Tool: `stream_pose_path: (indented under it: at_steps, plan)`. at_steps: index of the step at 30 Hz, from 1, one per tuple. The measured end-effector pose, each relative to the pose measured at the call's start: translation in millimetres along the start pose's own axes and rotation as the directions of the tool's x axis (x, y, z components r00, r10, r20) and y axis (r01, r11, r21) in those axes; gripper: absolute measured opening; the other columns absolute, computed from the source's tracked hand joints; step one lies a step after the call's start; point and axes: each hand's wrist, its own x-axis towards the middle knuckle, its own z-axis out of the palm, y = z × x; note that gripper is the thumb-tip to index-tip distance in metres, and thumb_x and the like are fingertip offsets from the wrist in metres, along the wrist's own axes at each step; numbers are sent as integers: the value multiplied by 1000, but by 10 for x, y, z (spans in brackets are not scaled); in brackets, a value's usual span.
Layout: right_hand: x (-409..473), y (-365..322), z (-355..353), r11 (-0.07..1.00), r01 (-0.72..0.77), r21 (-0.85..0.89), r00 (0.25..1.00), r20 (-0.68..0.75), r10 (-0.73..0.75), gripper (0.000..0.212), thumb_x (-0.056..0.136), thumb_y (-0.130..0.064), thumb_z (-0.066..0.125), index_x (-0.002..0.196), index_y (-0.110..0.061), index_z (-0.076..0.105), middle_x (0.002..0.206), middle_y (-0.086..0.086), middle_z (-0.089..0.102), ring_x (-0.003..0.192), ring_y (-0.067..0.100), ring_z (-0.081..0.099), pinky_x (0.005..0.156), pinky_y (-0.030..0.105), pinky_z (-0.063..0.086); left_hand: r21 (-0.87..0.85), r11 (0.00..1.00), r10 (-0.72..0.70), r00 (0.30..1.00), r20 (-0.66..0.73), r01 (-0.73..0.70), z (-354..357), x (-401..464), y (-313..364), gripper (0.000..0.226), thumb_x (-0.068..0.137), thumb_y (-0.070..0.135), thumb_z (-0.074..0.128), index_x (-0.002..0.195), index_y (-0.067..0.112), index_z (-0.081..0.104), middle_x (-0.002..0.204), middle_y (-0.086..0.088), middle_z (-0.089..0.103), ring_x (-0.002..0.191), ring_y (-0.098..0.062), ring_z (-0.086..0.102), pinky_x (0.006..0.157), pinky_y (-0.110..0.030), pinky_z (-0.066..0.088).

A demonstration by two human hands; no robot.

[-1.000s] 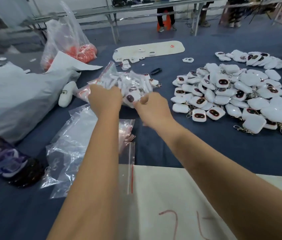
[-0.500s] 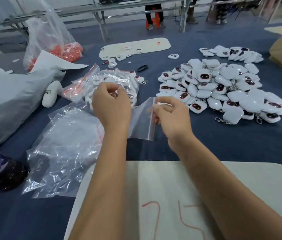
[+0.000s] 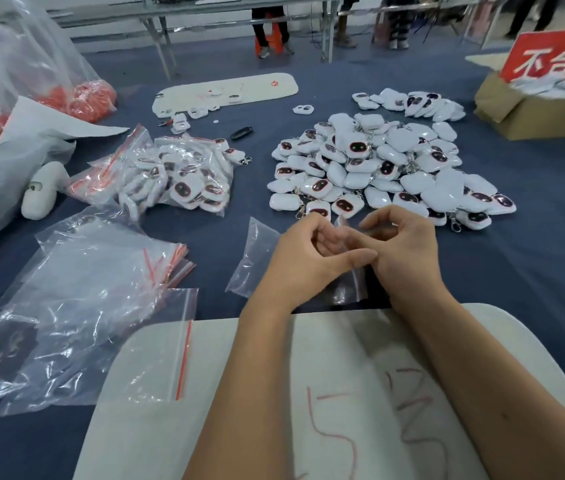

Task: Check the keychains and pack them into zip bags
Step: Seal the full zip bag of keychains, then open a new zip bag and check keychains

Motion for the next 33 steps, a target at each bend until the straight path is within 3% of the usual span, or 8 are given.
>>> stream_pose_path:
  at_steps: [5,7,10,12,14,17,25,33]
  plan:
    - [24,63,1,993,69,95,992,100,-78,11,87,-14,84,88,-18,74,78,7,79,66,17,74,64,20,57,50,999,12,997,-81,-8,-55,21,-46,18,73,21,79,75,21,61,62,8,62,62,-10,55,63,-33,53]
    - [38,82,-15,992,63,113,984,157,-80,17,89,-8,79,102,-17,73,85,8,80,75,22,76,74,25,59,90,996,3,990,-141,9,-63,25,-50,10,75,17,73,73,20,64,65,-6,65,62,-13,57,67,-42,57]
    - [42,100,-5,996,64,55,985,159,-72,19,90,-8,77,106,-17,72,87,6,80,78,25,75,84,35,62,151,988,-3,977,-213,36,-64,36,-66,13,79,8,74,75,19,68,69,-3,70,62,-12,61,73,-44,60]
    - [24,83,20,997,76,31,984,161,-80,4,95,-13,73,99,-15,72,82,6,79,73,19,72,76,33,62,130,991,-7,968,-250,40,-61,45,-68,16,81,4,76,77,17,67,71,-2,71,65,-18,67,75,-44,62]
    - [-8,42,51,994,104,-26,982,160,-99,15,99,-25,71,87,-16,74,76,5,77,66,13,67,62,24,57,72,996,-32,959,-280,54,-65,55,-71,17,83,2,76,79,15,66,72,-7,73,69,-30,72,75,-48,63]
    - [-52,-12,83,966,166,-199,975,180,-131,28,97,-39,72,75,-21,73,68,2,72,54,8,57,53,23,49,15,998,-53,960,-275,60,-69,56,-78,16,86,0,76,83,10,63,67,-9,74,62,-26,73,72,-49,63]
    - [-25,-27,81,963,130,-237,988,107,-107,26,97,-25,72,74,-15,74,66,5,72,54,16,62,62,39,58,77,995,83,964,-254,-66,-56,31,-11,23,82,3,80,75,16,63,63,-2,70,58,-18,69,61,-34,60]
    - [-3,15,60,981,105,-165,990,113,-87,27,102,-18,61,77,-12,67,69,0,72,50,13,58,52,24,48,23,998,63,921,-384,-59,-106,19,-5,21,80,3,79,73,15,63,62,0,66,58,-14,64,64,-43,61]
